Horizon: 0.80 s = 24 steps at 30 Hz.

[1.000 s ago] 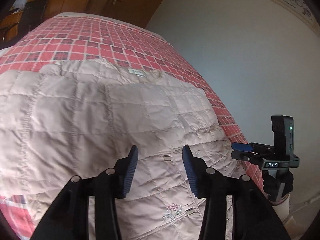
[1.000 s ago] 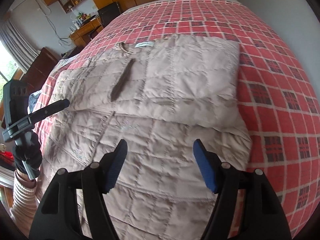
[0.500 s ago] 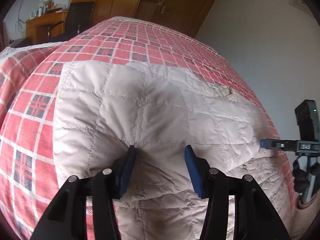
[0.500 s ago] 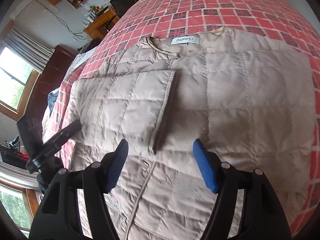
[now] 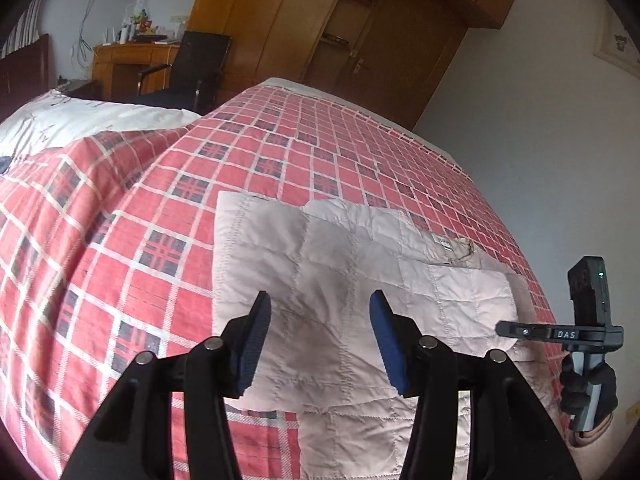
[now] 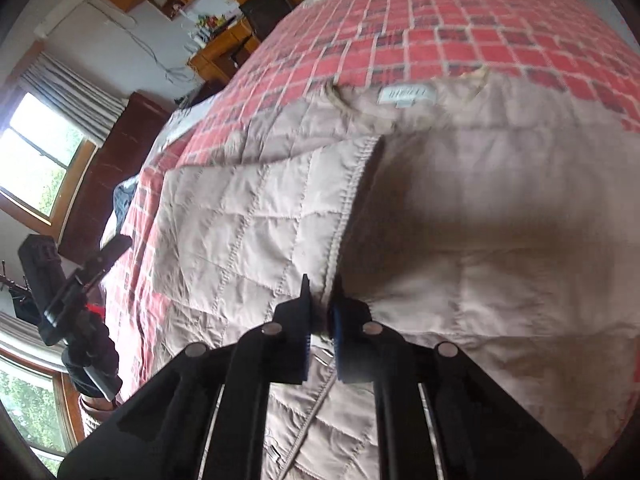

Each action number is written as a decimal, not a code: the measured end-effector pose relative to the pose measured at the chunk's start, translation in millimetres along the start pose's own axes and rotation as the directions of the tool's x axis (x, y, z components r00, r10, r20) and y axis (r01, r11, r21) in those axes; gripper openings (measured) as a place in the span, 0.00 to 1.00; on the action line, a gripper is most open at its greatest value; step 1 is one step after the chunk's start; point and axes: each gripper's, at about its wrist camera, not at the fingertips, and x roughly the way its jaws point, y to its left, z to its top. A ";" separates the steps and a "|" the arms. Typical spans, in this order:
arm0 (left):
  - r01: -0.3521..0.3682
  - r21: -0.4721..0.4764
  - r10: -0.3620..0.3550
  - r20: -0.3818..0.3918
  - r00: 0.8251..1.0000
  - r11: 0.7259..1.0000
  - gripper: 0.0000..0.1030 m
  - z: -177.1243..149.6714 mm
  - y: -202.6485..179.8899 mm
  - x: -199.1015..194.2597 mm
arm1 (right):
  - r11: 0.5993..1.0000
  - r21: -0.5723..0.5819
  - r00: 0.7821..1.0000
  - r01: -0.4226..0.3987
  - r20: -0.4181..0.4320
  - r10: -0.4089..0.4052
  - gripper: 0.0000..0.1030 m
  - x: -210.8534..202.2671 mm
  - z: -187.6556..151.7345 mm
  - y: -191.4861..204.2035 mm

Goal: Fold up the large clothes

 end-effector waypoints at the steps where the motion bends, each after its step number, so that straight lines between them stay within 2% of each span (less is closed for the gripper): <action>1: -0.001 0.000 0.001 -0.002 1.000 1.000 0.50 1.0 0.7 1.7 | 1.000 0.004 1.000 0.006 0.022 -0.006 0.07 -11.4 2.2 -3.7; 3: 0.004 -0.008 -0.004 -0.002 1.000 1.000 0.50 2.1 0.5 6.0 | 1.000 0.021 0.998 0.017 0.058 -0.018 0.07 -30.4 4.8 -11.3; 7: 0.042 -0.003 -0.042 -0.001 0.999 0.999 0.50 1.9 -7.8 13.4 | 0.993 0.061 0.985 0.101 0.137 -0.108 0.07 -74.2 7.3 -37.3; 11: 0.040 0.040 -0.040 -0.017 0.999 0.998 0.50 1.8 -27.2 28.8 | 0.984 0.134 0.976 0.117 0.168 -0.139 0.06 -98.5 3.2 -69.0; 15: -0.031 0.098 0.038 -0.075 0.996 0.995 0.50 -0.3 -44.0 58.2 | 0.971 0.188 0.973 0.149 0.145 -0.177 0.06 -93.9 -4.1 -96.2; 17: -0.084 0.115 0.096 -0.107 0.990 0.990 0.50 -3.8 -45.8 74.0 | 0.964 0.198 0.974 0.175 0.106 -0.199 0.06 -80.1 -10.5 -106.5; 20: -0.117 0.126 0.135 -0.142 0.981 0.985 0.53 -10.7 -42.0 91.1 | 0.958 0.204 0.975 0.200 0.052 -0.215 0.07 -56.8 -21.8 -113.0; 24: -0.087 0.085 0.101 -0.177 0.979 0.993 0.56 -13.6 -30.7 94.3 | 0.955 0.204 0.974 0.215 0.028 -0.226 0.14 -45.3 -30.9 -117.0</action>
